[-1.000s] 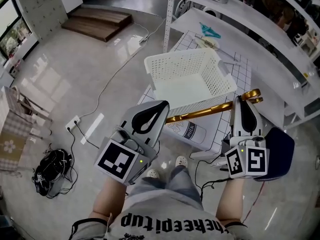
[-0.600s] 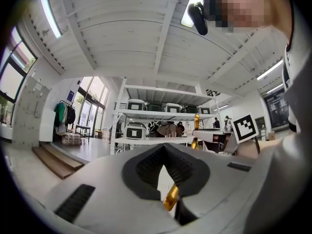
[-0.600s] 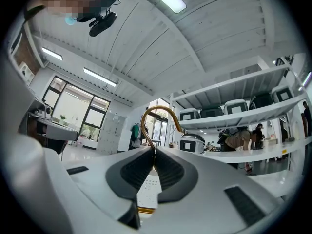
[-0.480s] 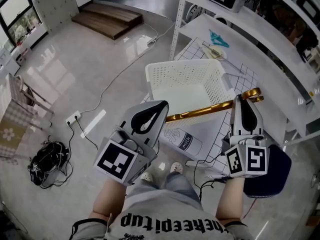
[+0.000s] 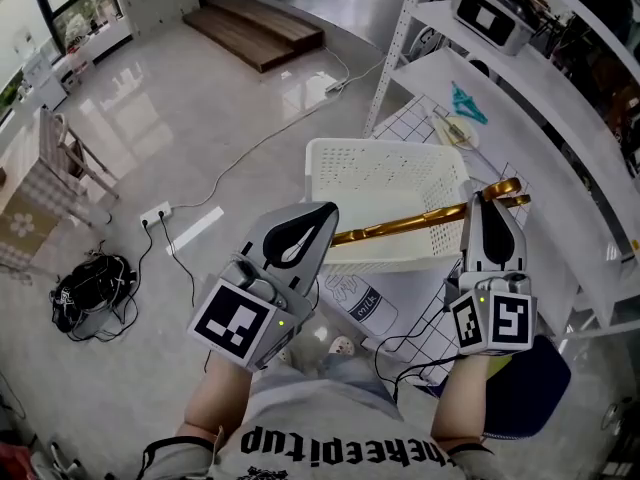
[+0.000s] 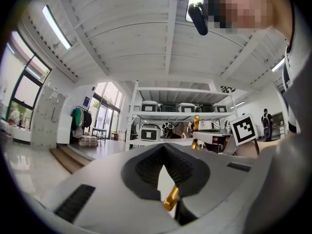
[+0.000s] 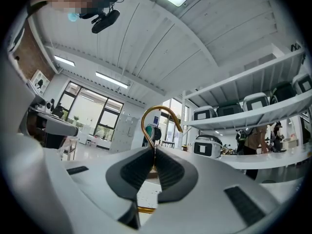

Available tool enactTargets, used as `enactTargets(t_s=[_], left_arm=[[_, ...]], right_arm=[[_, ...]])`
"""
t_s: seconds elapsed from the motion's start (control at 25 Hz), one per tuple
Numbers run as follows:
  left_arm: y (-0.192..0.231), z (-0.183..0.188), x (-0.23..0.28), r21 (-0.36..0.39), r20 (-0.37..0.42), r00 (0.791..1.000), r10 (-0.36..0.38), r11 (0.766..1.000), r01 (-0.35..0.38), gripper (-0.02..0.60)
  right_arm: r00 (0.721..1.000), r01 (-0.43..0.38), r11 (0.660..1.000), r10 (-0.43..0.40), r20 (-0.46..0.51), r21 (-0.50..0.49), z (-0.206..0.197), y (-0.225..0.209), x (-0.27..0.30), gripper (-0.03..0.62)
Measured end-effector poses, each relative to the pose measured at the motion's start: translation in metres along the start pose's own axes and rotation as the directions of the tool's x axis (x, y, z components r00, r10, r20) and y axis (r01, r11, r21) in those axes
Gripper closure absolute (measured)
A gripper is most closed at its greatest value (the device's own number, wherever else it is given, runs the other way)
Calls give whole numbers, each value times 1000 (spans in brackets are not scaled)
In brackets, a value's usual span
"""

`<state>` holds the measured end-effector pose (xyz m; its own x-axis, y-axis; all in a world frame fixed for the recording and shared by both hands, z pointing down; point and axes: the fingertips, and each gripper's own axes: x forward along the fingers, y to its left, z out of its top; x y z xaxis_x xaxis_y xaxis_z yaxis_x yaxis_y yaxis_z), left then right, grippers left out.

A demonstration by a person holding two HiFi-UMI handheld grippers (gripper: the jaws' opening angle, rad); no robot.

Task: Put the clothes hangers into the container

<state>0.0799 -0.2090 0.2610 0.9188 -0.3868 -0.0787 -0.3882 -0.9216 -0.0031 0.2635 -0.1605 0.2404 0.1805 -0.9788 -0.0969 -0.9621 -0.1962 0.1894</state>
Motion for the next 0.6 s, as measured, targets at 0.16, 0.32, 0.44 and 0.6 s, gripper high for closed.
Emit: enactTargets(t_s=[0.16, 0.32, 0.44, 0.6], left_arm=[[3, -6, 5, -14, -34, 998, 51, 999, -52, 568], [5, -9, 7, -10, -36, 994, 106, 994, -106, 568], [9, -10, 7, 7, -20, 989, 150, 989, -150, 568], [12, -10, 5, 22, -15, 979, 201, 979, -201, 568]], right_arm=[[998, -60, 998, 60, 2, -9, -7, 1, 18, 551], [993, -121, 992, 121, 4, -22, -15, 3, 31, 551], [986, -168, 985, 168, 5, -28, -20, 7, 42, 551], [974, -226, 973, 227, 5, -40, -25, 15, 53, 551]])
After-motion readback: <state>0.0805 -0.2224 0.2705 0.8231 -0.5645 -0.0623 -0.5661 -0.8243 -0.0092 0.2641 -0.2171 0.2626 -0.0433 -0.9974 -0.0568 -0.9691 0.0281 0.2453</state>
